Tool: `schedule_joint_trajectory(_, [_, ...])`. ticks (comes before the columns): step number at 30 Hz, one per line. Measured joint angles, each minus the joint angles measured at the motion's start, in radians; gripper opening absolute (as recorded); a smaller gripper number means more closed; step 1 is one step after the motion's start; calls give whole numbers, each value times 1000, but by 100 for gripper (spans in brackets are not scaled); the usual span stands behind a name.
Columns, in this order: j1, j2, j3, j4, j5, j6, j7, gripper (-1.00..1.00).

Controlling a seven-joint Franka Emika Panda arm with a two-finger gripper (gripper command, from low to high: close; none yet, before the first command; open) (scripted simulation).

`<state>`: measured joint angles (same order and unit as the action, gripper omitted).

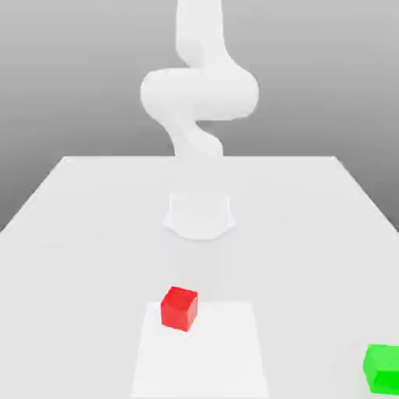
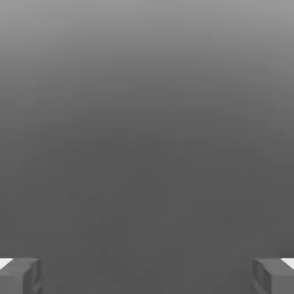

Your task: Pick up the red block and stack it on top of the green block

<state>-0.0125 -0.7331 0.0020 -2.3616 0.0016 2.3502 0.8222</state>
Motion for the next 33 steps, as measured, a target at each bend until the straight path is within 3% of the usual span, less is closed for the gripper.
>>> schedule_joint_trajectory(17, [-93, 610, 9, -500, 1, 441, 200, 0])
schedule_joint_trajectory(24, [-96, 900, 3, -500, -9, 679, 223, 0])
schedule_joint_trajectory(25, [-95, 924, 2, -497, -10, 699, 224, -100])
schedule_joint_trajectory(33, [-99, 900, 5, -500, -13, 679, 227, -100])
